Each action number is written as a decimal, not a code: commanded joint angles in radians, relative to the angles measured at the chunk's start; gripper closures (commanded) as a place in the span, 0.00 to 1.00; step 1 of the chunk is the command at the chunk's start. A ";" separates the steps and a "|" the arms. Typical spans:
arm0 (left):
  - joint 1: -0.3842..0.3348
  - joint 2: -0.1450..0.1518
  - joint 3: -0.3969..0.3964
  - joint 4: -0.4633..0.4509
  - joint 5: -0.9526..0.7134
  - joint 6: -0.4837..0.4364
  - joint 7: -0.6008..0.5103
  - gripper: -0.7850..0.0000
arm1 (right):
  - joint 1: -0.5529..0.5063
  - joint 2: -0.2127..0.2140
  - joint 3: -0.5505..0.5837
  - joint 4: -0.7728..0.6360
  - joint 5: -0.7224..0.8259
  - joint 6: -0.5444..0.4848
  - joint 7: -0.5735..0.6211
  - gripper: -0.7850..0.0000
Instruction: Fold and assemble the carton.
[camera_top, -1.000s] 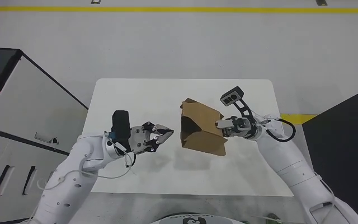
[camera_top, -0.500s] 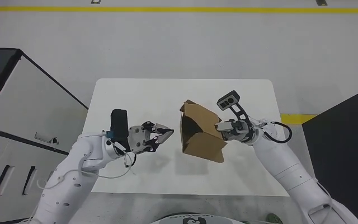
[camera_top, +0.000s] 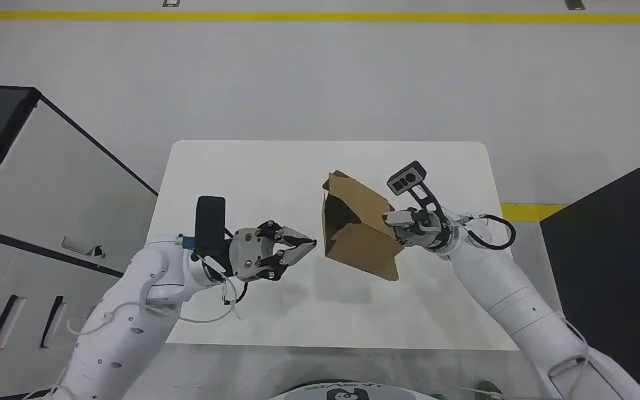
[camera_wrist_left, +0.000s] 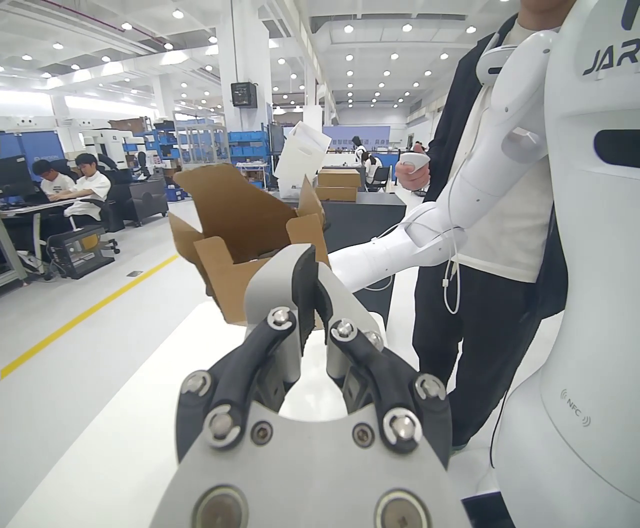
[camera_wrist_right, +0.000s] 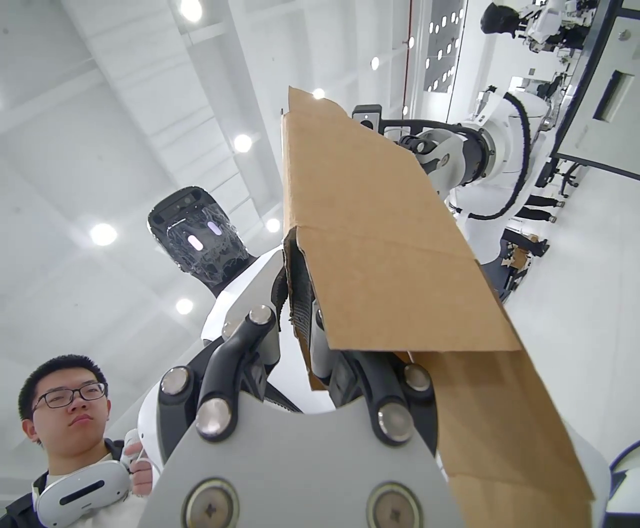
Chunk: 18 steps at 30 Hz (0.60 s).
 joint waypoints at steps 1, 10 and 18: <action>-0.009 0.002 0.008 0.006 -0.001 0.000 0.002 1.00 | 0.004 0.000 -0.006 -0.003 -0.003 0.000 0.000 1.00; -0.045 0.006 0.040 0.036 -0.005 0.000 -0.004 1.00 | 0.011 0.004 -0.021 -0.005 -0.013 0.000 0.000 1.00; -0.058 0.007 0.056 0.043 -0.010 0.000 -0.011 1.00 | 0.013 0.007 -0.030 -0.015 -0.017 0.000 0.000 1.00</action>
